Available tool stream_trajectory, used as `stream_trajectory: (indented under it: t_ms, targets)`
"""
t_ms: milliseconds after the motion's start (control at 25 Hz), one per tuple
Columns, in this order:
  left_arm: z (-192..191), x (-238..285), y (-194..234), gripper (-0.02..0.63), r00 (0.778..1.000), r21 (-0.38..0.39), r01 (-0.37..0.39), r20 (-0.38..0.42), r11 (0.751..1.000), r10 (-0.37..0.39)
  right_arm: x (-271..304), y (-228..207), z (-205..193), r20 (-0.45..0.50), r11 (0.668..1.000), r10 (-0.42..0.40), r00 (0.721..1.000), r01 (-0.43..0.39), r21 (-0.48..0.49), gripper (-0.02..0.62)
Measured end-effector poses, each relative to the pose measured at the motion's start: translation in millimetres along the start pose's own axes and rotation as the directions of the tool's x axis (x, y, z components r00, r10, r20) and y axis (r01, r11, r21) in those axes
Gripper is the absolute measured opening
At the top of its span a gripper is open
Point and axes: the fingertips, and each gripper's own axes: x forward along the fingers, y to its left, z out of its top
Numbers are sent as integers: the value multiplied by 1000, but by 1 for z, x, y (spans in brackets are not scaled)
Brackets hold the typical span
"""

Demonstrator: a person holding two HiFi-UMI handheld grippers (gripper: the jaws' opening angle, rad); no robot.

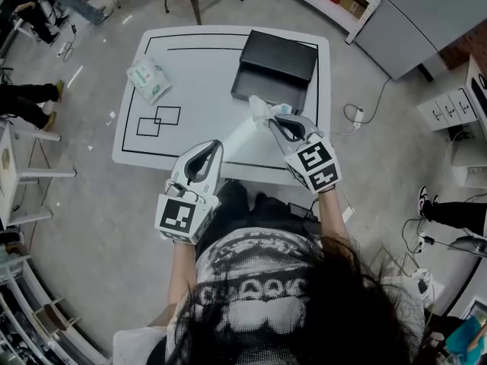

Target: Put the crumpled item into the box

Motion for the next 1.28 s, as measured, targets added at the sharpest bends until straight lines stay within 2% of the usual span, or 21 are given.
stream_trajectory:
  t_ms: [360, 680, 840, 1000, 1280]
  targets:
    - [12, 27, 51, 0, 997, 31, 69, 25, 997, -69, 64, -40, -7, -89, 995, -89, 992, 92, 36, 17]
    - [15, 39, 93, 0, 995, 27, 95, 32, 995, -96, 133, -70, -22, -209, 993, -117, 971, 120, -3, 17]
    - [16, 39, 107, 0, 994, 20, 100, 36, 995, -101, 165, -79, -37, -271, 994, -109, 956, 107, -23, 17]
    - [13, 38, 117, 0, 994, 16, 105, 32, 994, -106, 186, -89, -57, -354, 992, -124, 927, 119, -35, 17]
    - [7, 30, 134, 0, 996, 0, 87, 24, 996, -87, 209, -98, -71, -429, 990, -138, 893, 128, -53, 17]
